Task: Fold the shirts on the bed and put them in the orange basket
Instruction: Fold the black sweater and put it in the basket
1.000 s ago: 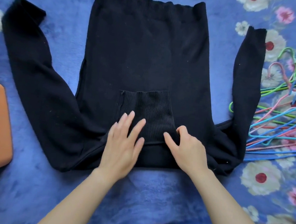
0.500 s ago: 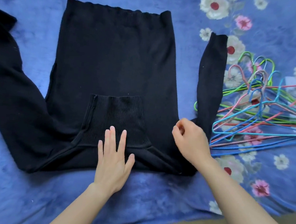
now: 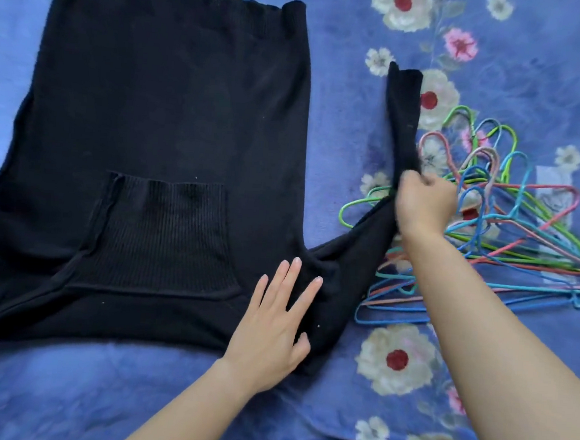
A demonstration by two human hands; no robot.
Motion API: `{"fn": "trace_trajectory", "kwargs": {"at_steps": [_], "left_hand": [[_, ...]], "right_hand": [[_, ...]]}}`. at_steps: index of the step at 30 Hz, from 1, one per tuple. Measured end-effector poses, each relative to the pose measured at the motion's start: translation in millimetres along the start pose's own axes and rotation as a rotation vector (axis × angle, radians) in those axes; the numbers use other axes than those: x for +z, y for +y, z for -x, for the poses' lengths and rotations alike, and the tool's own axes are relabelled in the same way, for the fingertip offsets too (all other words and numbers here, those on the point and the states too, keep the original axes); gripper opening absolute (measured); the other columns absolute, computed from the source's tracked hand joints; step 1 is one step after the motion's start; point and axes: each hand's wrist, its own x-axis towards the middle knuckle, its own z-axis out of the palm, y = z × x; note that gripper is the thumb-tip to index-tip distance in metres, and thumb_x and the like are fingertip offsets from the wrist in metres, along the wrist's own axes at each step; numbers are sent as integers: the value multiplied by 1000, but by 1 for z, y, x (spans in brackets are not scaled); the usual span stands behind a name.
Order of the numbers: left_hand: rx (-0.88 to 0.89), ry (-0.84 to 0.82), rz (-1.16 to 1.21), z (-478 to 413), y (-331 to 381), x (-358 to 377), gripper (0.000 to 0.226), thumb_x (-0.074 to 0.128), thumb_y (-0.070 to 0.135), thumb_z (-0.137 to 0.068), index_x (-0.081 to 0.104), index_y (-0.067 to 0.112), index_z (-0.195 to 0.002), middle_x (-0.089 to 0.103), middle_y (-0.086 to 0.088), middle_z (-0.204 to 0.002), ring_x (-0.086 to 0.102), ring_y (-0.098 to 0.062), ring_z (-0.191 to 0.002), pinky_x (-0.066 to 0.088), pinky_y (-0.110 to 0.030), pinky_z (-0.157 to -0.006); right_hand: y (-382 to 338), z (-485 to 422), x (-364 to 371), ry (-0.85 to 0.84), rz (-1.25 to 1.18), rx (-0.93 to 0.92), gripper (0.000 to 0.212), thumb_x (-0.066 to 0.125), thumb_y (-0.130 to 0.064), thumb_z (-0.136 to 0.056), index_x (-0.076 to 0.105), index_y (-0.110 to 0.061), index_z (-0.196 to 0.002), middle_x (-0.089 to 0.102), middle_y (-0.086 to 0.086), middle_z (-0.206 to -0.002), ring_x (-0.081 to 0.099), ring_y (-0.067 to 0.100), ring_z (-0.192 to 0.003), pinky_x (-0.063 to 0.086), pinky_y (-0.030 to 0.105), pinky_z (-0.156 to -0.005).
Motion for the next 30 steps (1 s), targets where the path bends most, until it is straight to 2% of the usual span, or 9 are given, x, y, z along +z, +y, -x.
{"fn": "trace_trajectory", "kwargs": {"at_steps": [4,8,12,15,19,22,24,26,30], "left_hand": [[-19,-102,9,-2,1,-4,99,58,34,-56,29,17,-149,18,-20,-156,11,-30,-143,19,-47,-116],[52,-254,11,5,-4,-19,103,50,25,-70,-14,22,-150,-36,-11,-149,-35,-25,-138,-13,-39,-117],[78,-339,8,18,-8,-25,102,48,26,-71,-18,24,-149,-40,-7,-148,-36,-23,-137,-13,-40,-117],[53,-325,151,18,-10,-25,102,52,25,-71,-12,29,-150,-32,4,-152,-31,-11,-139,-13,-33,-117],[-36,-268,542,10,-15,-33,105,61,15,-64,5,34,-151,-1,20,-155,-8,0,-144,-4,-24,-117],[-153,-259,918,11,-25,-35,70,56,9,-56,47,34,-121,54,11,-123,50,-20,-118,44,-30,-96],[-260,-320,1101,15,-32,-37,52,51,3,-57,53,22,-105,64,-2,-102,62,-22,-96,54,-41,-77],[-290,-375,1260,18,-33,-38,47,49,-4,-60,56,17,-101,65,0,-90,61,-16,-82,49,-36,-64],[-390,-408,1493,26,-33,-36,47,44,-4,-46,56,5,-91,56,-10,-82,50,-19,-80,36,-28,-66]], "right_hand": [[15,7,-38,-225,-968,544,13,46,-5,-61,55,-14,-63,61,7,-82,57,25,-77,45,29,-77],[8,18,-61,-220,-1084,432,16,52,-7,-80,66,-14,-76,70,6,-87,67,24,-79,53,29,-80],[-16,19,-69,-189,-1230,353,27,61,-13,-50,58,-13,-77,63,3,-82,62,21,-75,48,25,-73],[-45,30,-54,-218,-1267,246,9,59,-8,-70,54,-13,-75,57,1,-73,57,17,-67,43,22,-63],[-108,69,4,-470,-998,-134,6,62,-15,-84,57,-16,-80,57,-8,-72,54,4,-69,41,17,-63],[-134,93,48,-875,-301,-350,32,63,-23,-83,64,-15,-115,66,-9,-111,59,0,-102,45,12,-79],[-121,94,61,-825,35,-422,34,57,-15,-87,64,-9,-119,65,0,-119,60,11,-105,49,14,-77],[-95,92,60,-691,188,-420,27,51,-11,-87,66,-10,-110,68,2,-111,61,18,-97,49,24,-70],[-35,103,52,-683,450,-343,17,59,-22,-85,63,-22,-101,64,-6,-89,60,18,-94,41,25,-75]]}}
